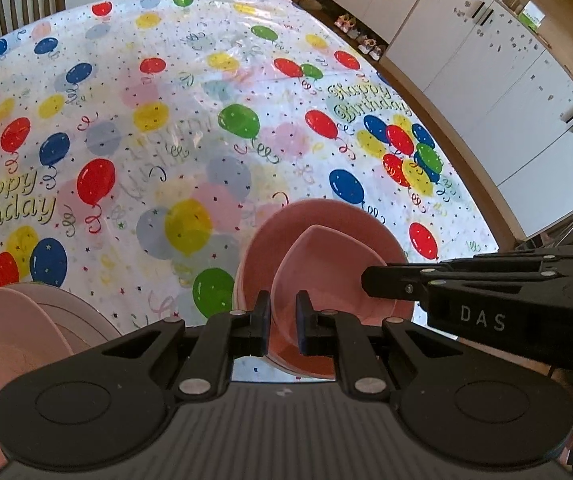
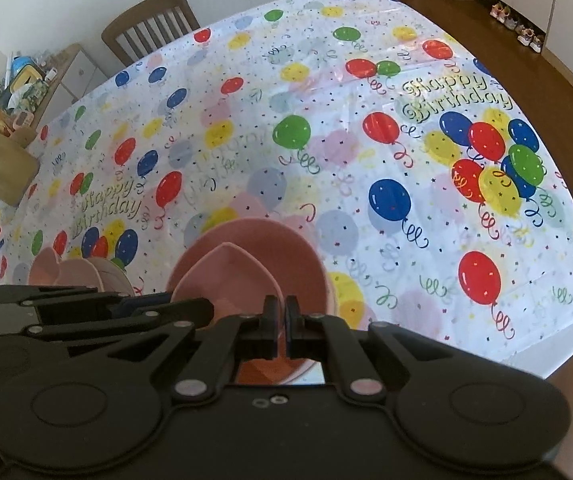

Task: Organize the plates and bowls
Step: 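Lower the heart-shaped bowl into the pink bowl and open both grippers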

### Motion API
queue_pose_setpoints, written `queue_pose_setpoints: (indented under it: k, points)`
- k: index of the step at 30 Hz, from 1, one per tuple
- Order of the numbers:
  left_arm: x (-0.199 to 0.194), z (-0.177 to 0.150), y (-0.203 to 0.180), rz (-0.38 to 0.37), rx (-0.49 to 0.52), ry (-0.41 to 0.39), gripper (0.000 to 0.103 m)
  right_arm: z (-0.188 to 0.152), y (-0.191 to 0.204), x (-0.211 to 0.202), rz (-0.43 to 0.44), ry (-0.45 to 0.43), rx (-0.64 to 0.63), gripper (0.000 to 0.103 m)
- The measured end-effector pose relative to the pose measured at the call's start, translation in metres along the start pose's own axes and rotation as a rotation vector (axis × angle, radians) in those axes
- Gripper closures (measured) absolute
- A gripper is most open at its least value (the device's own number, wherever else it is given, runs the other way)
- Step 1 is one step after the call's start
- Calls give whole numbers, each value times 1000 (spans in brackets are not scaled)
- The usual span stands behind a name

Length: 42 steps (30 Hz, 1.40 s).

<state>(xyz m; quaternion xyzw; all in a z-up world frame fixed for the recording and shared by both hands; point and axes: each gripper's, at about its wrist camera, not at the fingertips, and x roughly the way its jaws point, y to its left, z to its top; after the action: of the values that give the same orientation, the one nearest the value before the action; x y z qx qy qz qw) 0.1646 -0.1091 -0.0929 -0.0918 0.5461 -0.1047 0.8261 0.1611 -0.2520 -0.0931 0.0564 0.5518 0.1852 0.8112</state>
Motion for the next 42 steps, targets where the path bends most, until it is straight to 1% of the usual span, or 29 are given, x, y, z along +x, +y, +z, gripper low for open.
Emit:
queue_pose_setpoints:
  k: [9, 15, 19, 24, 30, 33, 38, 42]
  points:
    - [12, 3, -3, 13, 6, 25, 91, 0, -1, 6, -23, 13, -25, 100]
    - [16, 7, -4, 20, 20, 36, 91, 1, -1, 9, -30, 14, -25, 95]
    - [17, 7, -5, 20, 21, 44, 91, 2, 1, 8, -27, 15, -27, 89]
    - [16, 7, -5, 29, 24, 42, 91, 2, 2, 5, -32, 16, -30, 88]
    - [12, 5, -3, 34, 19, 47, 90, 2, 6, -3, -29, 2, -39, 80]
    - [5, 3, -3, 25, 21, 36, 90, 1, 7, -8, -28, -9, -40, 77]
    - [-9, 0, -3, 9, 32, 5, 90, -1, 10, -20, -16, -39, -43, 69]
    - [-21, -4, -3, -3, 38, -22, 90, -3, 13, -31, -11, -69, -53, 64]
